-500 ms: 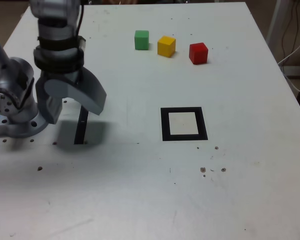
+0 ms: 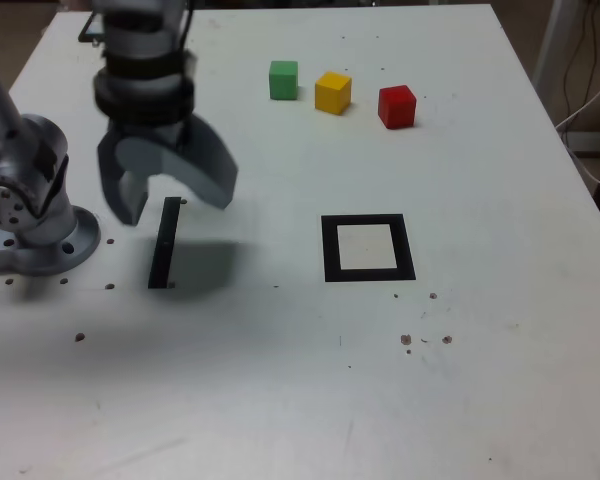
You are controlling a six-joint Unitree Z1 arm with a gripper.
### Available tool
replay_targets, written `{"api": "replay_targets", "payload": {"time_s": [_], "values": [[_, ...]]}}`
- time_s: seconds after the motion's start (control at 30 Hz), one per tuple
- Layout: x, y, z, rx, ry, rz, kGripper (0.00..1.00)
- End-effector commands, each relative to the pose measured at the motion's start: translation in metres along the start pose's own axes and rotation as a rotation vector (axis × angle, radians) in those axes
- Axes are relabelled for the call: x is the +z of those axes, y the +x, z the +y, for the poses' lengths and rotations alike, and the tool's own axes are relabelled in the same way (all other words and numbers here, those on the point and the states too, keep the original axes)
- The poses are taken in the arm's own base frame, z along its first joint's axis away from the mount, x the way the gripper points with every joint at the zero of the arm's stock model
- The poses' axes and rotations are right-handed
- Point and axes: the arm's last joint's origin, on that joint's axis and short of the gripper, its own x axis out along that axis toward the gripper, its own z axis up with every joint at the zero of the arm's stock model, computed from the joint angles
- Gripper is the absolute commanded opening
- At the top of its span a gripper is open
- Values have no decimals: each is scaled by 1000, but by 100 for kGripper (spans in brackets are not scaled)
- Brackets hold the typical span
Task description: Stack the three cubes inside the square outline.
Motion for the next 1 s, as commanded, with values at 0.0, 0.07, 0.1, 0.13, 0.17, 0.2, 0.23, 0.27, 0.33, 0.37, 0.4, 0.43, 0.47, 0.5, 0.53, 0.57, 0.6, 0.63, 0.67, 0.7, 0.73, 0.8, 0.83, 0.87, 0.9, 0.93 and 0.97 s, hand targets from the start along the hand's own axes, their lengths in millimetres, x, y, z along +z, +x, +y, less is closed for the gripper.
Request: {"api": "replay_targets", "payload": {"time_s": [0.0,0.07,0.1,0.13,0.17,0.2,0.23,0.27,0.33,0.37,0.4,0.43,0.47,0.5,0.53,0.57,0.6,0.63,0.67,0.7,0.73,0.8,0.83,0.87,0.9,0.93,0.97], "values": [[23,-26,3,34,25,-54,97],[37,-41,7,59,43,-70,97],[43,-47,10,68,50,-76,97],[50,-53,13,76,56,-83,97],[56,-59,17,81,60,-89,97],[62,-64,21,84,62,-95,97],[68,-69,25,86,64,-100,97],[74,-74,30,88,66,-103,96],[88,-83,40,91,69,-110,96],[94,-87,45,93,72,-113,96],[101,-91,49,95,75,-116,96],[108,-94,54,98,78,-120,96],[114,-97,60,101,80,-124,95],[121,-99,65,104,83,-128,95],[127,-101,70,107,85,-133,95],[133,-102,75,110,86,-136,95],[140,-102,80,111,87,-139,95],[148,-101,86,114,88,-142,95],[153,-100,91,118,88,-143,95],[158,-99,96,122,87,-144,95],[163,-98,100,126,85,-145,95],[171,-95,109,134,79,-148,95],[174,-95,114,139,73,-150,95],[176,-95,119,144,66,-151,95],[177,-95,124,148,58,-152,96],[179,-95,128,151,49,-153,96],[179,-95,134,154,38,-153,96]]}}
